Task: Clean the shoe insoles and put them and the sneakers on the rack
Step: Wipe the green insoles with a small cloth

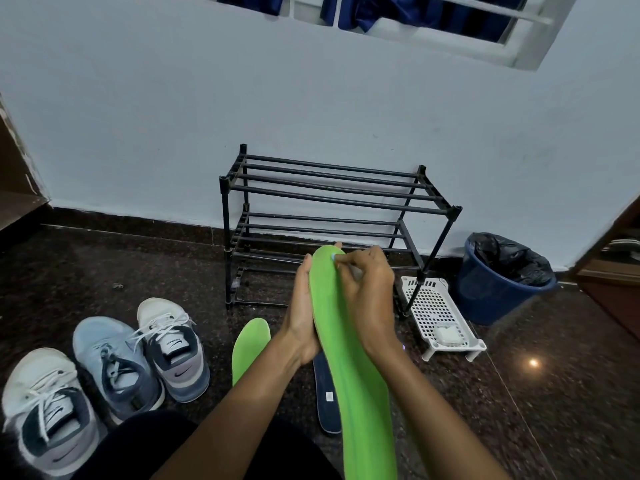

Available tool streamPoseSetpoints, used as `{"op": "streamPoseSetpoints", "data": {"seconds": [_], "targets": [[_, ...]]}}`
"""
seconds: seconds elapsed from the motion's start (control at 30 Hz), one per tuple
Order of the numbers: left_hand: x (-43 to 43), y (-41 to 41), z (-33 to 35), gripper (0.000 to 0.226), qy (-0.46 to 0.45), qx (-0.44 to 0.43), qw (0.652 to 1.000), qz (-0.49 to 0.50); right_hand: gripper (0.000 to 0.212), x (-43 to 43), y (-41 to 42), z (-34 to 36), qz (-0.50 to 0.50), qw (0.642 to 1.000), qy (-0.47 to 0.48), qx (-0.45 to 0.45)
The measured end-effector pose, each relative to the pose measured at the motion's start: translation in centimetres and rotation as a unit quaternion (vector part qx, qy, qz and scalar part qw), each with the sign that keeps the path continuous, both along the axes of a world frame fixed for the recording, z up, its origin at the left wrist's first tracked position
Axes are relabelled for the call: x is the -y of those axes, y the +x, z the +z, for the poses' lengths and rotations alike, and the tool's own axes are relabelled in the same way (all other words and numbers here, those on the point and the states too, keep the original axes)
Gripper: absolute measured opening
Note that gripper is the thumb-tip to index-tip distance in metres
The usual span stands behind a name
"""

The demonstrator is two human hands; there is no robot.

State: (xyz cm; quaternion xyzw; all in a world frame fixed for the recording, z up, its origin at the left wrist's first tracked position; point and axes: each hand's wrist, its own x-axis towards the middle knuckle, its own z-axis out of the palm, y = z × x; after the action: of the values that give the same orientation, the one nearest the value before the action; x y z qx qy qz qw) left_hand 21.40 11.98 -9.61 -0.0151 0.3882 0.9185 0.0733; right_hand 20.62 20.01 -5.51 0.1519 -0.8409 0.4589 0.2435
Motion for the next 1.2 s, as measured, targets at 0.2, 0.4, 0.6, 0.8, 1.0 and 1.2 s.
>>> {"op": "streamPoseSetpoints", "data": {"seconds": [0.2,0.4,0.6,0.8,1.0,1.2], "targets": [[0.1,-0.1,0.2,0.056,0.016,0.010,0.999,0.032,0.012,1.0,0.8,-0.1,0.036,0.999,0.000,0.012],[-0.1,-0.1,0.2,0.053,0.027,0.009,0.999,0.038,0.013,1.0,1.5,-0.4,0.056,0.998,0.015,0.005],[-0.3,0.4,0.6,0.059,-0.013,0.001,1.000,0.020,0.012,0.3,-0.1,0.2,-0.013,1.000,0.023,-0.017],[0.3,-0.1,0.3,0.055,0.037,0.005,0.999,0.035,0.016,1.4,2.1,-0.7,0.067,0.997,0.029,0.018],[-0.1,-0.3,0.1,0.055,0.074,0.007,0.997,0.013,0.015,0.7,2.2,-0.1,0.073,0.997,0.027,0.030],[0.0,-0.2,0.1,0.053,0.100,0.005,0.995,0.000,0.016,1.2,2.0,-0.1,0.065,0.997,0.045,0.011]]}}
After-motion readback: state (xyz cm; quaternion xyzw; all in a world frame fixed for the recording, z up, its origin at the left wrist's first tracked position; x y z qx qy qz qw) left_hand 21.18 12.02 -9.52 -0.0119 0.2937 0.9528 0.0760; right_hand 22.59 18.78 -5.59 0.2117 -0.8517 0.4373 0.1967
